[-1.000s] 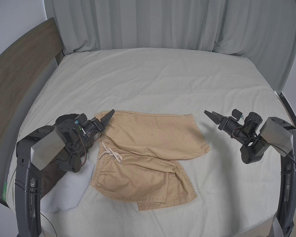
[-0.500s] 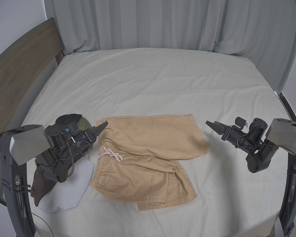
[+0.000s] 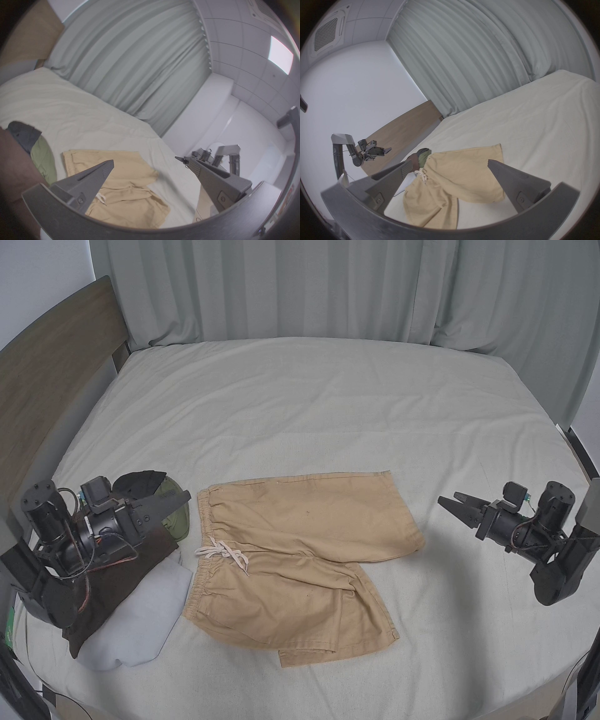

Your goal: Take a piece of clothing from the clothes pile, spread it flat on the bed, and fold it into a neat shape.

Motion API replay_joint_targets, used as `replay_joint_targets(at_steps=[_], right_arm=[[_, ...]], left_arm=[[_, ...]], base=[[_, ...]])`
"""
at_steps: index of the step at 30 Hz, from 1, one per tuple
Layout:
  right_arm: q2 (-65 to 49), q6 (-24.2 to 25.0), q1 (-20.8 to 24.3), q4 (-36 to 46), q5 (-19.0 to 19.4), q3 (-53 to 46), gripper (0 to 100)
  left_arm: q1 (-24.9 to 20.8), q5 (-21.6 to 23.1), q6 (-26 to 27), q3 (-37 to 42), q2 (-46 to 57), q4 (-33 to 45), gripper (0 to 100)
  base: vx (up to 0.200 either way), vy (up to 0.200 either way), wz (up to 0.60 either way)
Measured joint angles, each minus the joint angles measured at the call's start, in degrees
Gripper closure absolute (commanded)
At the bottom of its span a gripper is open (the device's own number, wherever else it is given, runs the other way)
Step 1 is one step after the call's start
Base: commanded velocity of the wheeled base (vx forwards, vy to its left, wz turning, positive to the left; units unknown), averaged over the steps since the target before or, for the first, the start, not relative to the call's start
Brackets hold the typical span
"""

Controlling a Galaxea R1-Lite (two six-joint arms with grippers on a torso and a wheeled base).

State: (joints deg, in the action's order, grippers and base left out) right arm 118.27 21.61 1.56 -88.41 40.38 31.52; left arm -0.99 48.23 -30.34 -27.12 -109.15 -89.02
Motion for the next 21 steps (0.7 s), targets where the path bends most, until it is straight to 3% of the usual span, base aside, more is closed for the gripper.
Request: replay_joint_targets(at_steps=[7, 21], right_arm=[[-7.25, 0.15, 0.01, 0.06, 3.08, -6.41, 0], [-8.85, 0.09, 1.55, 0.16, 3.5, -10.23, 0]], left_arm=[[0.88, 4.32, 7.36, 4.55, 6.4, 0.01, 0], [1.8, 7.34, 25.59, 7.69, 4.17, 0.09, 0]], base=[[0.0, 0.0, 0.0], [0.0, 0.0, 0.0]])
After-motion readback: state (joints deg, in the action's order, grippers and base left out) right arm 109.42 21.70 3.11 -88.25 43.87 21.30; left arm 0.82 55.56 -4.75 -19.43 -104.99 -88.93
